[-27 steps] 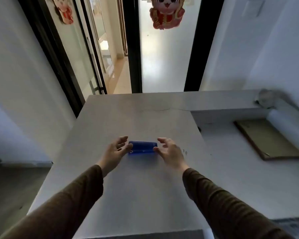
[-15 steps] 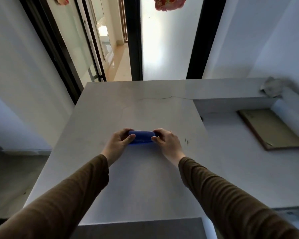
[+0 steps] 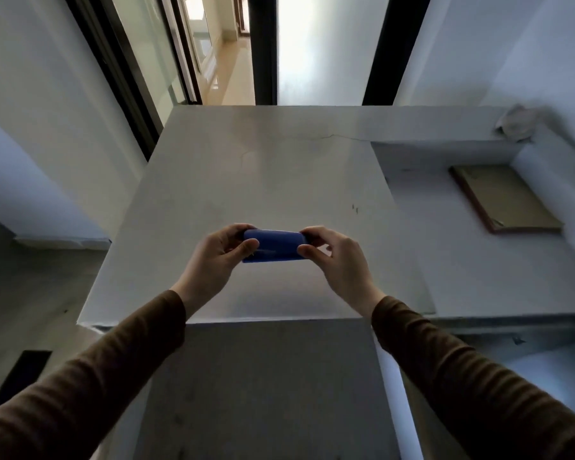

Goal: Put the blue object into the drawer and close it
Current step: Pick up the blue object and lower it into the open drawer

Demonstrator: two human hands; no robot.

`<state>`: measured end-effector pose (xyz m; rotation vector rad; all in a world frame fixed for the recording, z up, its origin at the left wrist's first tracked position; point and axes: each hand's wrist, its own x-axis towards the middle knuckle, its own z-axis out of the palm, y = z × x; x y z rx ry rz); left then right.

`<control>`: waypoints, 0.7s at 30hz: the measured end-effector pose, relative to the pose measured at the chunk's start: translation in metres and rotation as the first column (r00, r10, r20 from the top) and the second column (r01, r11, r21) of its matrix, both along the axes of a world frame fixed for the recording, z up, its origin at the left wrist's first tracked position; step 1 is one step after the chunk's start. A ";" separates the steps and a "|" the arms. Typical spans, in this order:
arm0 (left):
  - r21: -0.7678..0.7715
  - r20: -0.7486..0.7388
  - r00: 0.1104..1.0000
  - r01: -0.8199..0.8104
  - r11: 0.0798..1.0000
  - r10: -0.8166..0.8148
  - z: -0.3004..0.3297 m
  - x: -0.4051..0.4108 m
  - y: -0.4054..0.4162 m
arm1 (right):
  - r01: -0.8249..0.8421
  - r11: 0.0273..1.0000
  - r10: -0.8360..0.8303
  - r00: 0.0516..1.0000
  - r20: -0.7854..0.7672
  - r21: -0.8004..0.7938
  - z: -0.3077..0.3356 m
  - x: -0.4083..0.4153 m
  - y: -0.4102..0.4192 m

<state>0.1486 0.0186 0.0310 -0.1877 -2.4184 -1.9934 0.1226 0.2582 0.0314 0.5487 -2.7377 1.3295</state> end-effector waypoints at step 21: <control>-0.245 0.316 0.949 0.098 0.964 -0.016 -0.122 0.128 0.010 | -0.023 0.999 0.006 0.914 0.406 0.036 -0.127 0.130 0.013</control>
